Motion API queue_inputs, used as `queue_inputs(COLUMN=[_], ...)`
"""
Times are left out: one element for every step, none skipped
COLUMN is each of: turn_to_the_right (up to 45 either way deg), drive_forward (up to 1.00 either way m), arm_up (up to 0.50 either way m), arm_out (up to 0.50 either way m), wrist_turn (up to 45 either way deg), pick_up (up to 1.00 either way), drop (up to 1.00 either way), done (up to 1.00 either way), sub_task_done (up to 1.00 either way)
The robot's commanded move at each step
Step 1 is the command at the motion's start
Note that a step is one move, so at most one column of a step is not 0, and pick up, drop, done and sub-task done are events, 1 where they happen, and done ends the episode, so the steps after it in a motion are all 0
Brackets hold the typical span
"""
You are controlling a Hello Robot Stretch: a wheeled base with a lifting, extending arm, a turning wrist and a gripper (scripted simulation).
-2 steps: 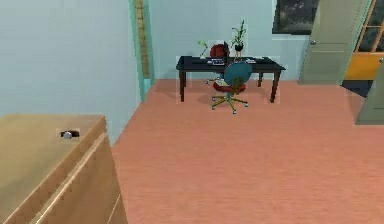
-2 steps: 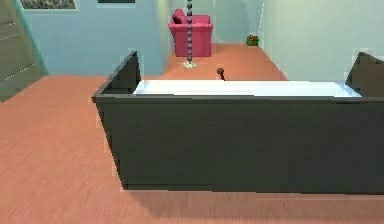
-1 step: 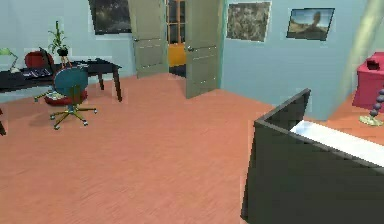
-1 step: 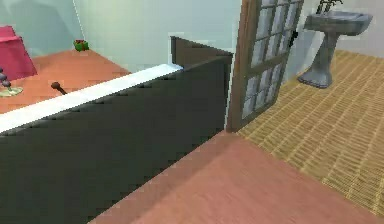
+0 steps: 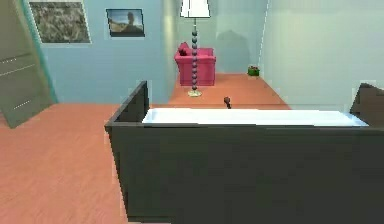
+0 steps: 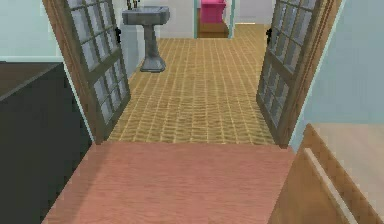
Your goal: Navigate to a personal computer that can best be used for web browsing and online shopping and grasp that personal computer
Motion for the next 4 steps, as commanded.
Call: queue_inputs(turn_to_the_right=[0.0, -45.0, -39.0, 0.0], drive_forward=[0.05, 0.00, 0.00, 1.00], arm_up=[0.00, 0.00, 0.00, 0.00], arm_out=[0.00, 0.00, 0.00, 0.00], wrist_turn=[0.0, 0.0, 0.0, 0.0], pick_up=[0.00, 0.00, 0.00, 0.00], drop=[0.00, 0.00, 0.00, 0.00], done=[0.00, 0.00, 0.00, 0.00], sub_task_done=[0.00, 0.00, 0.00, 0.00])
